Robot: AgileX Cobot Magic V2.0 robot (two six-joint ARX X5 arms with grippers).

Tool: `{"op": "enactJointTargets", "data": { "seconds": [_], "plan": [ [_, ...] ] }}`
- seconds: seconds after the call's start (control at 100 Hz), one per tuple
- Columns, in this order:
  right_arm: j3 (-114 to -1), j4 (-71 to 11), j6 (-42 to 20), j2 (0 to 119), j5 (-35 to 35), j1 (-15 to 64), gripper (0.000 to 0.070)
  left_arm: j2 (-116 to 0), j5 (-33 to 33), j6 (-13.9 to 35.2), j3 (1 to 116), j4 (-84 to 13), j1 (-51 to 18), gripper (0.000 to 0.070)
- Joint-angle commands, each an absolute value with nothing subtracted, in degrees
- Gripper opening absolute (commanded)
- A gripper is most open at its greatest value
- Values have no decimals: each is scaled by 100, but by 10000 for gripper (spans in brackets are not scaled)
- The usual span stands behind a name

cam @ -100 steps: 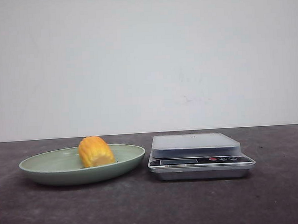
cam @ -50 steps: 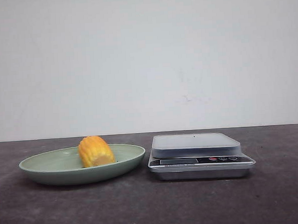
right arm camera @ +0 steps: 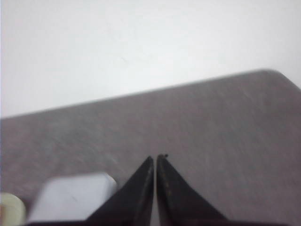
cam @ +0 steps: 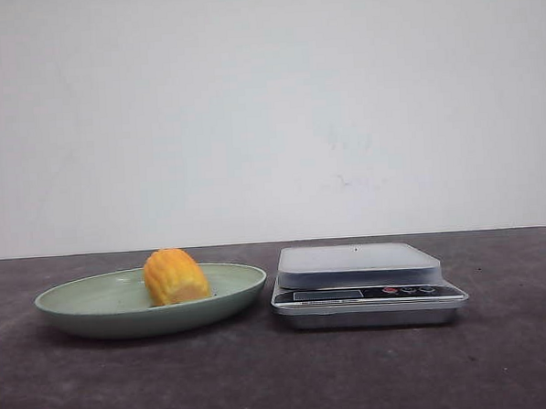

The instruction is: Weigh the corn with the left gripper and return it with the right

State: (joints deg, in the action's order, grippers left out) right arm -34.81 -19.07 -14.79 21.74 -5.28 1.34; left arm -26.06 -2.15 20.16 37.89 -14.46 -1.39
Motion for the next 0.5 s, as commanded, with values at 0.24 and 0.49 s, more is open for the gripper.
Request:
{"op": "enactJointTargets", "data": {
  "seconds": [0.24, 0.49],
  "plan": [
    [-5181, -2469, -1144, 3286, -825, 346, 453, -4106, -1212, 1756, 5625, -2023, -471, 430],
    [-5830, -3063, -1127, 3820, -1168, 558, 453, -5245, -862, 1562, 6027, -2224, -1520, 429]
  ]
}}
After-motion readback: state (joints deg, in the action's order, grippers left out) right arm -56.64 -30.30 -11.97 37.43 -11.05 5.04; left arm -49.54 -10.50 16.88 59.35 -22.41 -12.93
